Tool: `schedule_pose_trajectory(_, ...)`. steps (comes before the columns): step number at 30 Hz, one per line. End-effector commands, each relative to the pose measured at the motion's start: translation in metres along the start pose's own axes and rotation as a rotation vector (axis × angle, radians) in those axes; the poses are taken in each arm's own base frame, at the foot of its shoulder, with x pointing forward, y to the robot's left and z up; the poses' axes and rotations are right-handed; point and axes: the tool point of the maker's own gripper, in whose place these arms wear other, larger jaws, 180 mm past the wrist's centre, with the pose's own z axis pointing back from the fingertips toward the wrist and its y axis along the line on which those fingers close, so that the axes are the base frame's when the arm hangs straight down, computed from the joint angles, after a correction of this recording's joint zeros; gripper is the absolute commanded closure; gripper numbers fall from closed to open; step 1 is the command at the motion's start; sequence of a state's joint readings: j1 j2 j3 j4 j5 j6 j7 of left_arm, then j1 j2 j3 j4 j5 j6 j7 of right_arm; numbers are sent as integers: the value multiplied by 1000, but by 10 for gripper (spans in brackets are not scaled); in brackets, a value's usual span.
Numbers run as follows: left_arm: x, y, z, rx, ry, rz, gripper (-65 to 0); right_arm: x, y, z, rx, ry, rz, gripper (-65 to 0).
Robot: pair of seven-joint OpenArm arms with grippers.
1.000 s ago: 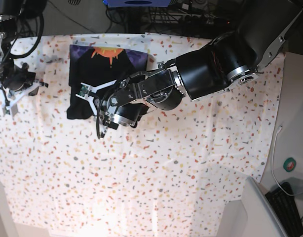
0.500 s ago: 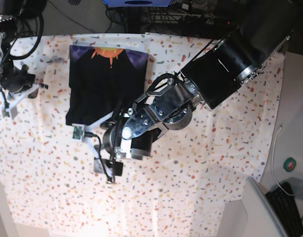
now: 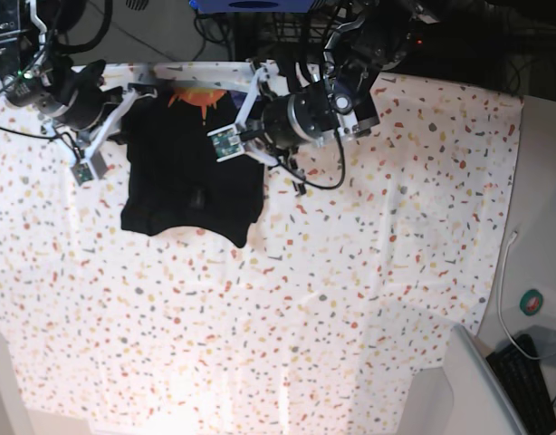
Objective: Layout the t-shirt on the table in an organized manner, then fold the t-shirt properly
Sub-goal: 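Grasp the collar edge with both grippers and straighten the folded shirt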
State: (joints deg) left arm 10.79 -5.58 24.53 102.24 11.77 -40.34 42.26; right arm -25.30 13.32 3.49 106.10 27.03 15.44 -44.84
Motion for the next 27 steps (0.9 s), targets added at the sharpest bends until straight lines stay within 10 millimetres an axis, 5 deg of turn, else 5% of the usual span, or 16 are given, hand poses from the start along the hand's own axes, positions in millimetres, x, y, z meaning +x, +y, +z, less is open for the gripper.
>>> schedule_pose_trajectory(1,9,4,1,9,-41,9,0,7,9,1,25,-23,15,0)
schedule_pose_trajectory(7,-40,-22,-19,-44,97,43,0,-22,21,-15,67,67,5,0)
schedule_pose_trajectory(11,-55,-48,-25,-105,140,27,0,-57,11,-27,56,162,-46,0)
schedule_pose_trajectory(14,-62,-58,-25,-122,156,38,0,-61,9,-30,52,149,-61,0)
schedule_pose_trajectory(19,-57,-47,-24,-101,145,30,0,-58,11,-27,55,136,-55,0)
schedule_pose_trajectory(27,-4,-9,-6,8,10,-35,0,-17,19,-5,57,21,27,0)
